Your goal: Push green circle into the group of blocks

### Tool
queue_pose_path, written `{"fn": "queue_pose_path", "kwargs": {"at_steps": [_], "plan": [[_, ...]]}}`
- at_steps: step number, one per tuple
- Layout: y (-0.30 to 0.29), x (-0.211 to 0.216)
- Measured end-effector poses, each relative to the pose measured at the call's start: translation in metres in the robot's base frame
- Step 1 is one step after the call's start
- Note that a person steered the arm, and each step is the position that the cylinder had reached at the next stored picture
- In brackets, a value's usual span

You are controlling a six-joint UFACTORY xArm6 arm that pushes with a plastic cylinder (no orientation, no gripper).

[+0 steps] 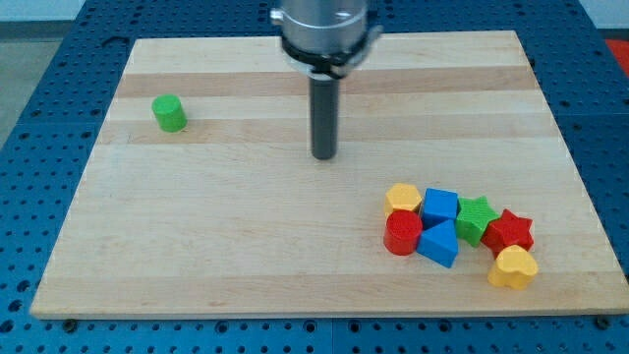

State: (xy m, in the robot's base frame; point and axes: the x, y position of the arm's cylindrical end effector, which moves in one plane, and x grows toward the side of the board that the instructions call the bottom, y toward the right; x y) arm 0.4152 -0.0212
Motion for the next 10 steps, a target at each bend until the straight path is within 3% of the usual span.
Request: {"fn": "queue_pose_path", "kwargs": {"at_steps": [5,7,10], "plan": [[-0.22,-0.101],[-0.203,-0.084],[-0.179,-0.02]]}}
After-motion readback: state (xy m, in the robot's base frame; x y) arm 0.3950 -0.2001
